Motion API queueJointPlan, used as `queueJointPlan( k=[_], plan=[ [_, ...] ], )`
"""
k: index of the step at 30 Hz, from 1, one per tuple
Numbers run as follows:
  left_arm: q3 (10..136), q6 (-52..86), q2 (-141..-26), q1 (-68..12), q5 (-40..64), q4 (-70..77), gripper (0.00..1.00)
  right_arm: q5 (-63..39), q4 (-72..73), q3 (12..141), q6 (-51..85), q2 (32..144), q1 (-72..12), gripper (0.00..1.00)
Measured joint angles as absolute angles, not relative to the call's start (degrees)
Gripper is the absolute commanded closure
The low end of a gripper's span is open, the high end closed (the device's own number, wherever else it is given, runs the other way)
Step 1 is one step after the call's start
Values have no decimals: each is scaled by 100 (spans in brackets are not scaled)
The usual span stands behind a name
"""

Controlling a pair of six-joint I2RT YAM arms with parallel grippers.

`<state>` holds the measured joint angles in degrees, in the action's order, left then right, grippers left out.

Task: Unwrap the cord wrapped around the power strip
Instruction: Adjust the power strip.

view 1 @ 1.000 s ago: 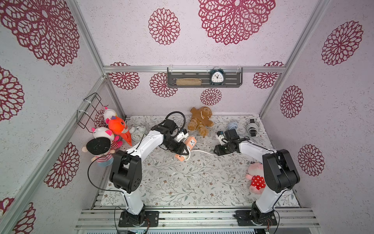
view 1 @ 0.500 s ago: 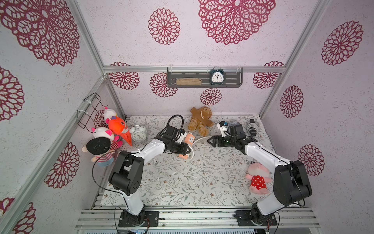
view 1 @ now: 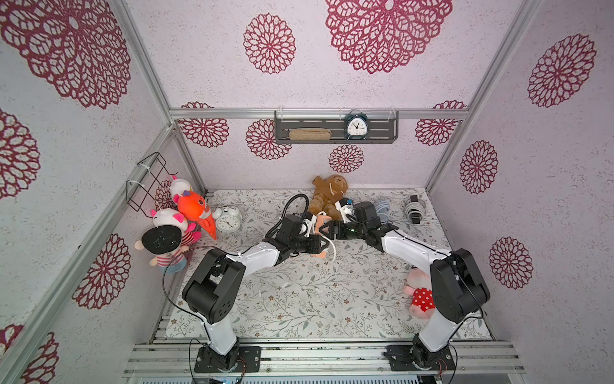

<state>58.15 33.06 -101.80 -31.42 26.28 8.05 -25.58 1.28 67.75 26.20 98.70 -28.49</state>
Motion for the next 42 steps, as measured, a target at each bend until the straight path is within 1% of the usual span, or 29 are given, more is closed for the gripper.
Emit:
queueJointPlan(
  k=[1, 5, 10, 11, 12, 14, 15, 17, 18, 20, 25, 29, 30, 33, 35, 36, 39, 40, 42],
  plan=[
    [5776, 3336, -10180, -3146, 2637, 856, 99, -2569, 152, 6788, 2644, 9896, -2856, 29],
    [5669, 3461, -10180, -3164, 2661, 1070, 94, -2628, 183, 6921, 2729, 9985, -2884, 44],
    [5544, 3612, -10180, -3159, 2545, 1420, 77, -2620, 84, 7177, 2845, 10134, -2910, 55],
    [5529, 3632, -10180, -3159, 2519, 1444, 73, -2628, 45, 7225, 2834, 10169, -2917, 60],
    [5516, 3656, -10180, -3159, 2504, 1450, 66, -2644, 8, 7262, 2827, 10204, -2917, 62],
    [5465, 3684, -10180, -3155, 2477, 1487, 46, -2685, -78, 7341, 2803, 10269, -2921, 63],
    [5443, 3697, -10180, -3151, 2475, 1498, 35, -2700, -119, 7371, 2790, 10300, -2928, 64],
    [5382, 3664, -10162, -3151, 2574, 1581, 17, -2698, -187, 7428, 2637, 10370, -2947, 65],
    [5336, 3706, -10121, -3151, 2639, 1645, 10, -2674, -250, 7446, 2547, 10412, -2950, 66],
    [5170, 3693, -9950, -3105, 2738, 1723, 1, -2665, -366, 7448, 2386, 10473, -2945, 67],
    [4840, 3701, -9227, -2773, 3044, 1664, 0, -2563, -755, 7540, 1870, 10613, -2941, 67],
    [4895, 3800, -8755, -2314, 3059, 1636, 14, -2609, -1096, 7706, 1197, 10744, -2943, 68],
    [4960, 3863, -8742, -2224, 3052, 1621, 16, -2633, -1186, 7734, 996, 10746, -2943, 68],
    [5175, 4086, -8941, -2047, 3050, 1603, 21, -2703, -1481, 7872, 421, 10746, -2947, 68],
    [5256, 4278, -9188, -2036, 3070, 1675, 29, -2759, -1592, 7942, 93, 10746, -2956, 68],
    [5256, 4397, -9332, -2038, 3098, 1763, 30, -2788, -1640, 7968, -51, 10746, -2969, 68],
    [5201, 4709, -9710, -2047, 3179, 2005, 31, -2864, -1772, 8003, -373, 10746, -3002, 69],
    [5177, 4768, -9780, -2053, 3197, 2056, 30, -2884, -1813, 8009, -456, 10746, -3013, 69],
    [5133, 4860, -9865, -2060, 3234, 2102, 21, -2915, -1885, 8042, -589, 10746, -3035, 69]
  ],
)
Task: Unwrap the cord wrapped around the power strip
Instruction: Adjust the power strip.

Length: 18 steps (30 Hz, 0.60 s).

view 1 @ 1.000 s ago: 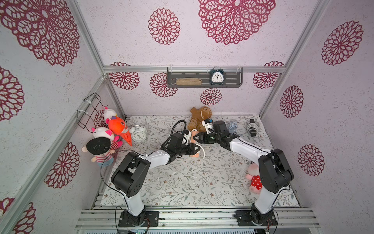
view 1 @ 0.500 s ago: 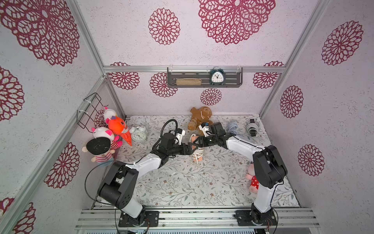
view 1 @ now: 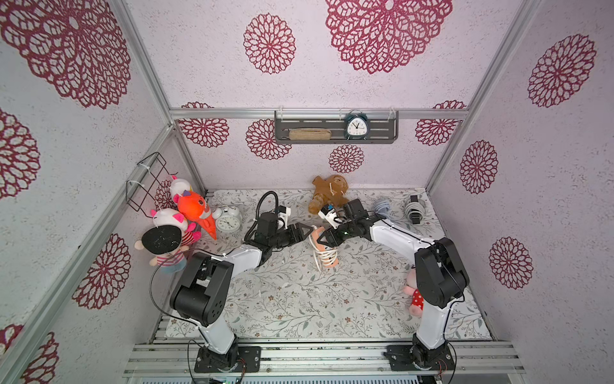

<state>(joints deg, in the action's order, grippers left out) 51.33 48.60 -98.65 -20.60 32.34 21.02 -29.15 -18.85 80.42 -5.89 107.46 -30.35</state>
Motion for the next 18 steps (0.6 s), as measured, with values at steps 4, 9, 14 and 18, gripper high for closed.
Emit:
queueJointPlan(
  k=[4, 9, 14, 18],
  plan=[
    [5127, 4976, -9874, -2075, 3306, 2294, 21, -2982, -1935, 8108, -705, 10746, -3059, 70],
    [5127, 5183, -10062, -2112, 3376, 2720, 38, -3020, -1916, 8112, -709, 10746, -3118, 70],
    [5127, 5317, -10206, -2141, 3363, 2834, 44, -2947, -1957, 8114, -705, 10746, -3131, 71],
    [5127, 5363, -10206, -2198, 3312, 2842, 52, -2864, -1942, 8114, -696, 10746, -3146, 72]
  ],
)
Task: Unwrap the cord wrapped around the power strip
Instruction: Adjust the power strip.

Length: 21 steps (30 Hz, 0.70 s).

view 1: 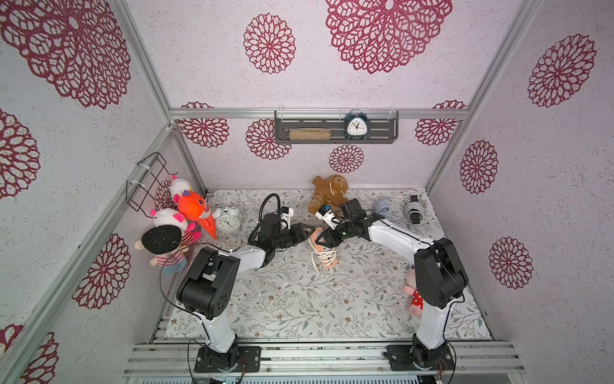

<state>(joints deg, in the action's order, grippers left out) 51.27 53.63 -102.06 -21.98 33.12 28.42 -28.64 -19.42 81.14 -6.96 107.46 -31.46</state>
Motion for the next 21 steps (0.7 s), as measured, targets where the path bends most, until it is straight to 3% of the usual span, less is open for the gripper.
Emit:
queueJointPlan(
  k=[5, 11, 14, 21],
  plan=[
    [5127, 5413, -10206, -2276, 3201, 2821, 59, -2805, -1929, 8114, -685, 10746, -3192, 72],
    [5127, 5426, -10206, -2362, 3039, 2639, 43, -2766, -1861, 8114, -674, 10746, -3210, 73],
    [5129, 5468, -10217, -2397, 3035, 2622, 42, -2764, -1804, 8114, -642, 10746, -3210, 73],
    [5177, 5485, -10287, -2418, 3048, 2628, 61, -2718, -1809, 8114, -639, 10746, -3242, 72]
  ],
)
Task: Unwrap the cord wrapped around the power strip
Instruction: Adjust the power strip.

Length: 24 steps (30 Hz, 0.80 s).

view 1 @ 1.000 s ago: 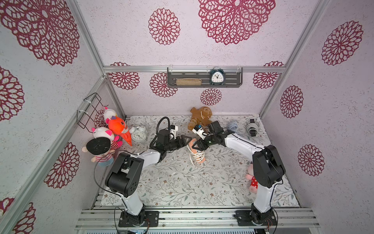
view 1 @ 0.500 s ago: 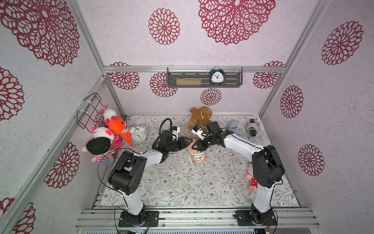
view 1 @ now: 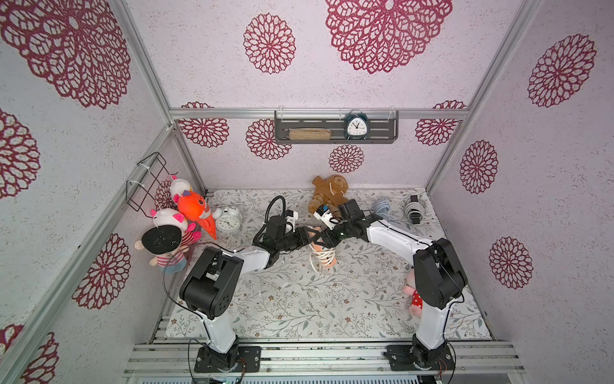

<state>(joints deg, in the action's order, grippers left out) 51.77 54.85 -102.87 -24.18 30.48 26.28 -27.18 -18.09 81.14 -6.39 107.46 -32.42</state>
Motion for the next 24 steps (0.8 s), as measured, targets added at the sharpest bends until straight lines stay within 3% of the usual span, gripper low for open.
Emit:
queueJointPlan(
  k=[3, 6, 8, 15, 20, 24],
  plan=[
    [5192, 5468, -10298, -2423, 3024, 2587, 71, -2720, -1811, 8125, -642, 10746, -3240, 66],
    [5203, 5520, -10346, -2410, 3052, 2617, 79, -2687, -1959, 8187, -685, 10746, -3234, 45],
    [5203, 5581, -10359, -2410, 3098, 2657, 84, -2659, -2169, 8289, -794, 10746, -3218, 38],
    [5194, 5752, -10405, -2062, 2991, 2423, 100, -2814, -2530, 8191, -1334, 10175, -2668, 30],
    [5192, 6003, -10160, -1767, 3024, 2143, 100, -2735, -1765, 7142, -1507, 9441, -1758, 24],
    [5253, 6136, -9686, -1653, 3028, 1686, 100, -2762, -1052, 6368, -1612, 9443, -1682, 24]
  ],
)
